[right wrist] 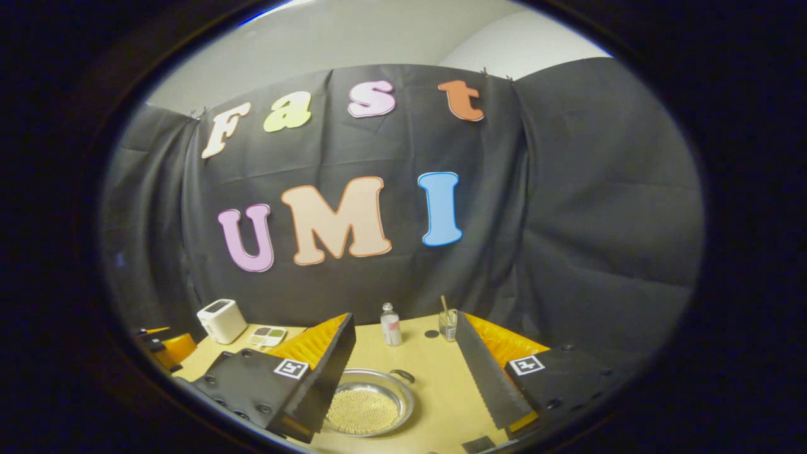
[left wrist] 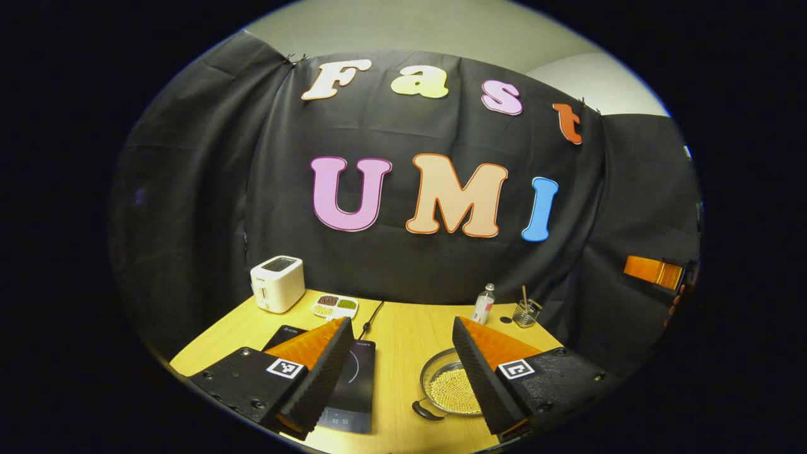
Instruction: First push the handle of the pot to place it horizontally, then grasp the pot with both hands and set it on the induction cooktop.
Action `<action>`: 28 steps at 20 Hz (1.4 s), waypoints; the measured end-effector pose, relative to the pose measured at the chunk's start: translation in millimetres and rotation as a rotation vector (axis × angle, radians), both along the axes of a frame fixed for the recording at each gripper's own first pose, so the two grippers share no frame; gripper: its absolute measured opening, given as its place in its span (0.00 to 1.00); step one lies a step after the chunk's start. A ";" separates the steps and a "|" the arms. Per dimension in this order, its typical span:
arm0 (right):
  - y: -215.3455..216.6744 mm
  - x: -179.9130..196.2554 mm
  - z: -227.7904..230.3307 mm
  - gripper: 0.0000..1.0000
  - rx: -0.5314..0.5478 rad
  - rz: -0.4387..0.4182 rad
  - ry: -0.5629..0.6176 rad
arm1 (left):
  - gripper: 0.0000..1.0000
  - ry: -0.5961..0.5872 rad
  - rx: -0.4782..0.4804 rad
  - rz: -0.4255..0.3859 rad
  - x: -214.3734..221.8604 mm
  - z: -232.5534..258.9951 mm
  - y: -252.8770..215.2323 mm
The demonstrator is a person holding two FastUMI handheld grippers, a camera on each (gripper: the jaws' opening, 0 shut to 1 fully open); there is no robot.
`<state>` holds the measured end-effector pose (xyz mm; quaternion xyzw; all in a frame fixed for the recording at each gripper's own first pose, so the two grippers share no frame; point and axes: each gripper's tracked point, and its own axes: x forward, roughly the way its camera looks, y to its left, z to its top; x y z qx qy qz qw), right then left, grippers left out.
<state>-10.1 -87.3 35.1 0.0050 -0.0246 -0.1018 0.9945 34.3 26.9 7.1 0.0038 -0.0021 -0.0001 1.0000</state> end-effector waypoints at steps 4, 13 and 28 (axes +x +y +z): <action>-1.9 3.9 -3.9 1.00 -0.013 0.004 0.007 | 0.93 -0.013 0.054 -0.008 3.0 5.9 -5.3; 0.4 24.7 -22.5 0.61 0.012 0.084 0.042 | 0.92 -0.036 0.091 0.030 -3.9 7.6 -15.5; 30.3 53.5 -138.3 0.03 0.066 0.366 0.375 | 0.96 -0.025 0.047 0.327 -68.7 -9.9 23.6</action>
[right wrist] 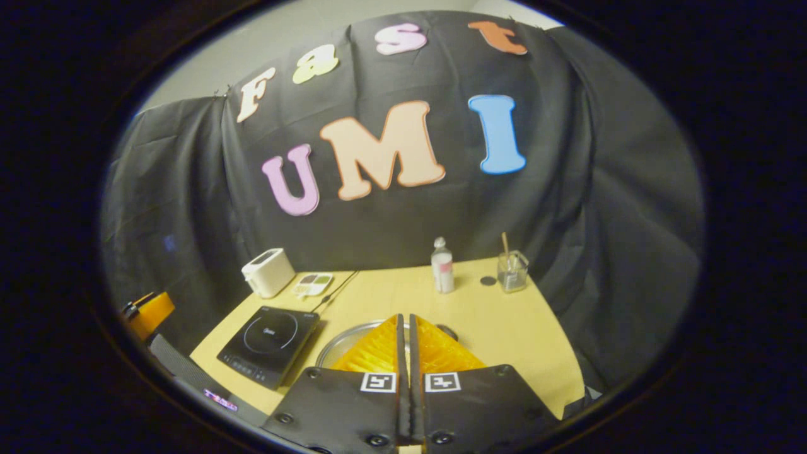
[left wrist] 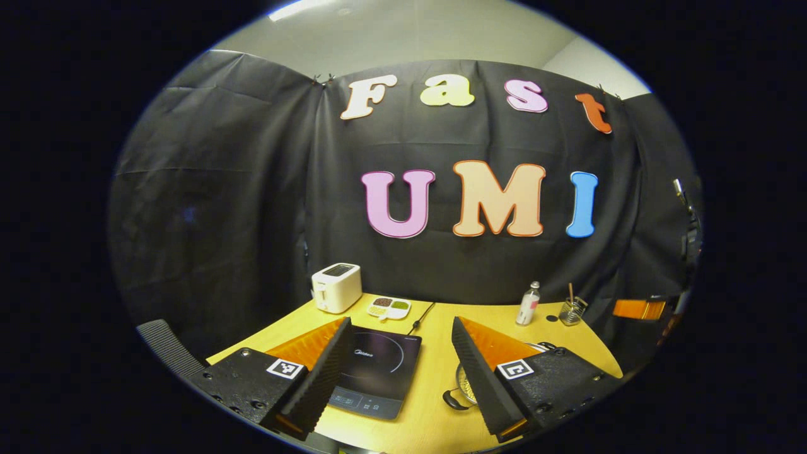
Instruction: First push the handle of the pot to place it horizontally, then grasp the pot with both hands and set it on the induction cooktop.
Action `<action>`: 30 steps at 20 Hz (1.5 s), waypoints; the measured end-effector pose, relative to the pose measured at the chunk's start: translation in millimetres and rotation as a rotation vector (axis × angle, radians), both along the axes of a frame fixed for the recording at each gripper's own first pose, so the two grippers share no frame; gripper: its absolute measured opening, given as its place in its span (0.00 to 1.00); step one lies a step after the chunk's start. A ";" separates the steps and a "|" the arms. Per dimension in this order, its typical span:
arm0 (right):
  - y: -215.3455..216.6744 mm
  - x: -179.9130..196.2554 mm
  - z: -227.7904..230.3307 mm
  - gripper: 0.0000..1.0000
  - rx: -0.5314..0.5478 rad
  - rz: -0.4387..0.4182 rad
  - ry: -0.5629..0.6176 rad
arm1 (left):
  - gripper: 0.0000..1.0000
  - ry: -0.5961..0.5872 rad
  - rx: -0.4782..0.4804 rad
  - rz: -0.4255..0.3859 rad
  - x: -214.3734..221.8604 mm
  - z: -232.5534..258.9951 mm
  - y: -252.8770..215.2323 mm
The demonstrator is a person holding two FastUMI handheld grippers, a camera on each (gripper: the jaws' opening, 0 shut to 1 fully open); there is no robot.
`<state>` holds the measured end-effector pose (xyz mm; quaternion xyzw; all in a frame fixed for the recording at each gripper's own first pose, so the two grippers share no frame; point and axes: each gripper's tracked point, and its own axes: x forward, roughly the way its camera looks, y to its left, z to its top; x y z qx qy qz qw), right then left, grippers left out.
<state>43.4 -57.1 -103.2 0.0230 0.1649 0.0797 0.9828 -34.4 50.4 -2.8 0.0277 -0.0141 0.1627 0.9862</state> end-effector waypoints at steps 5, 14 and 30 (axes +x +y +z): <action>19.6 -16.5 -74.6 0.03 -0.034 0.127 0.245 | 0.96 -0.001 -0.001 0.104 -21.8 -8.4 10.8; 53.3 -72.2 -187.5 0.03 -0.046 0.232 0.746 | 0.96 0.048 -0.060 0.183 -40.7 -44.9 16.2; 147.5 -64.0 -259.7 0.03 -0.070 0.132 0.887 | 0.96 0.102 -0.139 0.149 -41.4 -61.2 94.4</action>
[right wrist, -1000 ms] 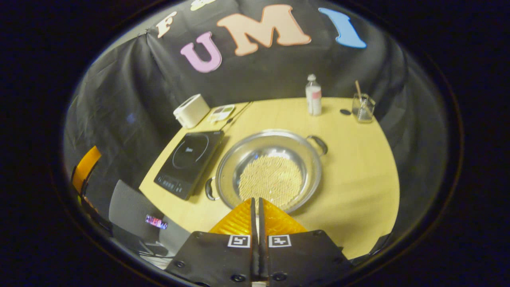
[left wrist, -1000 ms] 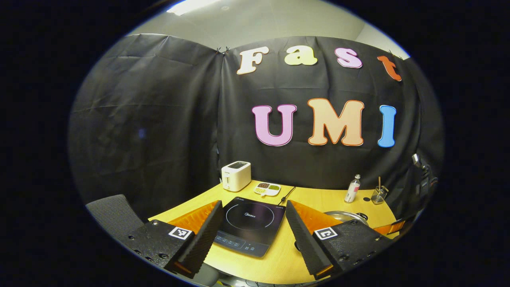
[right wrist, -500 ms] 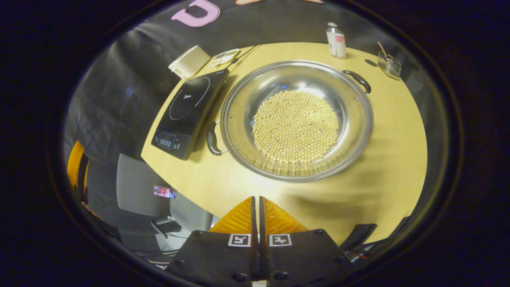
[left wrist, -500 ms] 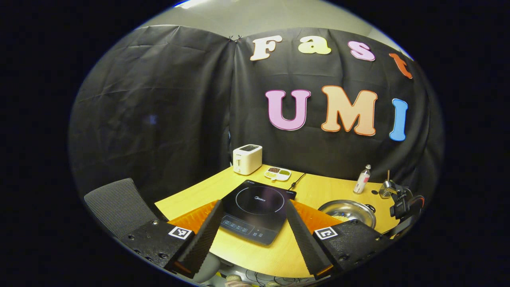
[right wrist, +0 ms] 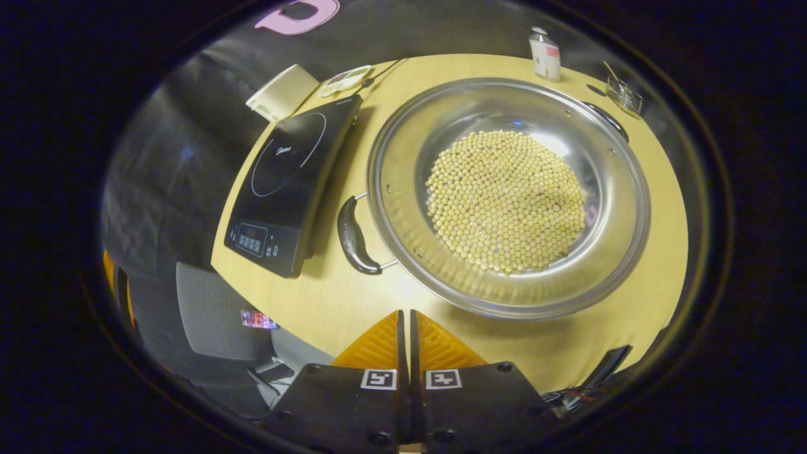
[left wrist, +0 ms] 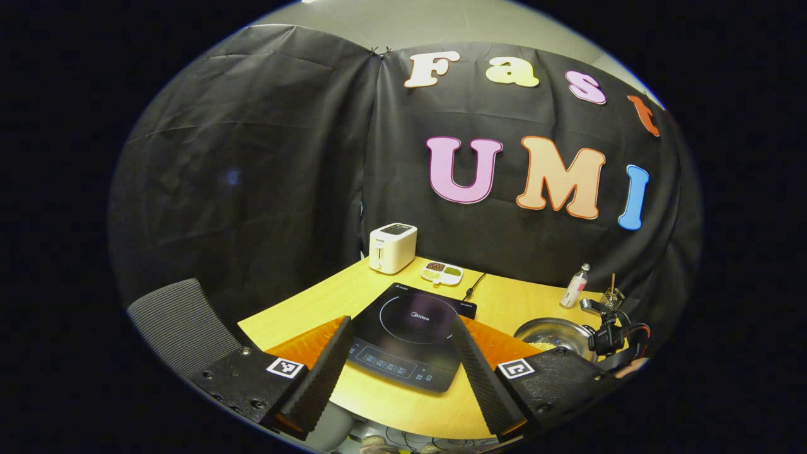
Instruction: First push the handle of the pot to place it horizontally, then grasp the pot with both hands and set it on the induction cooktop.
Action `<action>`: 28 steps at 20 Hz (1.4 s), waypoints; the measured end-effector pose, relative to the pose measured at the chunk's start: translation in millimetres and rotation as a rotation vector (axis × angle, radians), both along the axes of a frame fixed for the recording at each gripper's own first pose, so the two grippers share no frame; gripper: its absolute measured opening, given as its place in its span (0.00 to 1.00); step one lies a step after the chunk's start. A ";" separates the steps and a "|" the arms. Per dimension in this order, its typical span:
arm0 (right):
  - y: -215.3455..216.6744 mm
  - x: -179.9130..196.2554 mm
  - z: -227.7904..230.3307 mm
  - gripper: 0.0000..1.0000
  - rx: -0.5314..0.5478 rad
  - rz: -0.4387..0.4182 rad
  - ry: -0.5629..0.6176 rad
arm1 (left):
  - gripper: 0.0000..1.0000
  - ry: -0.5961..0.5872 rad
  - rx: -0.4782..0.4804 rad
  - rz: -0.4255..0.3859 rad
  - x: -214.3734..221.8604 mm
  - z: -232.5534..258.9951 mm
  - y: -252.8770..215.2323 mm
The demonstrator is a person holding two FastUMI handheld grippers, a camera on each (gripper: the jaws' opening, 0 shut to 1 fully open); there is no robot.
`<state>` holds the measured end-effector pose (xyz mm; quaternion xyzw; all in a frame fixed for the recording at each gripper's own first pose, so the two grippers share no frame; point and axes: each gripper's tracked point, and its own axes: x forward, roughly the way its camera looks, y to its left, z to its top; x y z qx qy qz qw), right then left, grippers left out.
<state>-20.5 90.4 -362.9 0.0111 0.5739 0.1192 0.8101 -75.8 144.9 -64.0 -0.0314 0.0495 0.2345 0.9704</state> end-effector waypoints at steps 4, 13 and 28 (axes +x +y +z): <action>14.7 16.2 -1.0 0.03 -0.005 -0.094 -0.018 | 0.96 0.023 0.015 -0.053 10.2 1.3 25.6; 42.2 42.2 -3.9 0.03 -0.050 -0.206 -0.058 | 0.96 0.049 0.032 -0.169 32.5 -3.9 69.0; 79.2 118.9 0.1 0.02 -0.015 -0.383 -0.121 | 0.97 0.162 0.000 -0.350 53.9 -42.6 86.9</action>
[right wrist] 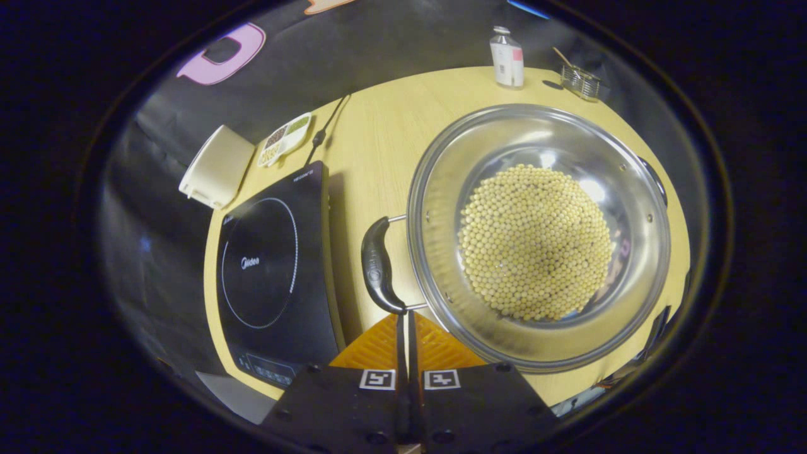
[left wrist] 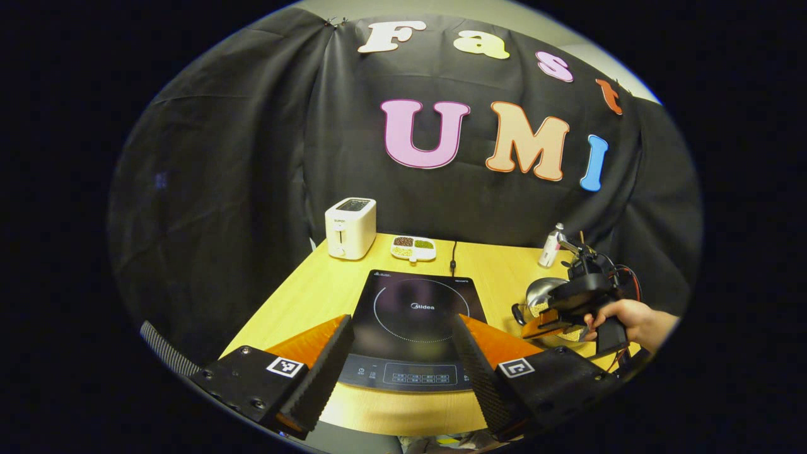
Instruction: First push the handle of the pot to place it horizontally, then grasp the pot with both hands and set it on the induction cooktop.
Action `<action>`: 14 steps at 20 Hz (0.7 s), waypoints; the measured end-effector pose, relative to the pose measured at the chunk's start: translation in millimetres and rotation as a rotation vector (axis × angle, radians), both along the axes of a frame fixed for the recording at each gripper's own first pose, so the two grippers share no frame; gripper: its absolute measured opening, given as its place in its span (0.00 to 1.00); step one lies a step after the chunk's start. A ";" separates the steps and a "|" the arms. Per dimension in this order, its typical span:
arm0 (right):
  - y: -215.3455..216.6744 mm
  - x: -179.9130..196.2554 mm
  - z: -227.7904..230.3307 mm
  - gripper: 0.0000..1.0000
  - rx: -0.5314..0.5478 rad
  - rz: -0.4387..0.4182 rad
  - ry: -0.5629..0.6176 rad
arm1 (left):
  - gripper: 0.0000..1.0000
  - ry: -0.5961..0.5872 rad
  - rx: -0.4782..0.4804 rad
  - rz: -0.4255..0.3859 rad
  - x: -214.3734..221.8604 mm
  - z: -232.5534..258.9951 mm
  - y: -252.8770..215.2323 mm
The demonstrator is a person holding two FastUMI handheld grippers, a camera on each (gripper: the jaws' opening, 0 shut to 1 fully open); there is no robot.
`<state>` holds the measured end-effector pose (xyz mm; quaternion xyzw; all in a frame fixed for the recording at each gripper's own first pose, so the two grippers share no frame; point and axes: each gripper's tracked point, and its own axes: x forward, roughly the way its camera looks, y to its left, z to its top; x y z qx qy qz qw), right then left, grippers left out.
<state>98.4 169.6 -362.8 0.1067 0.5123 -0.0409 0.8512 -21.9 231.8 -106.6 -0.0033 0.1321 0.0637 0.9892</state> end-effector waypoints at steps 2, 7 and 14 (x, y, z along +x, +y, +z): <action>2.6 6.5 0.4 0.03 0.007 -0.012 -0.003 | 0.96 0.009 -0.006 -0.008 1.3 -3.3 -0.3; 3.8 8.0 5.0 0.02 0.008 -0.004 -0.019 | 0.96 0.030 -0.032 -0.045 7.0 -11.7 -4.4; -16.0 -37.3 41.6 0.03 0.041 -0.008 -0.083 | 0.96 0.013 -0.026 -0.152 24.2 -7.6 -25.4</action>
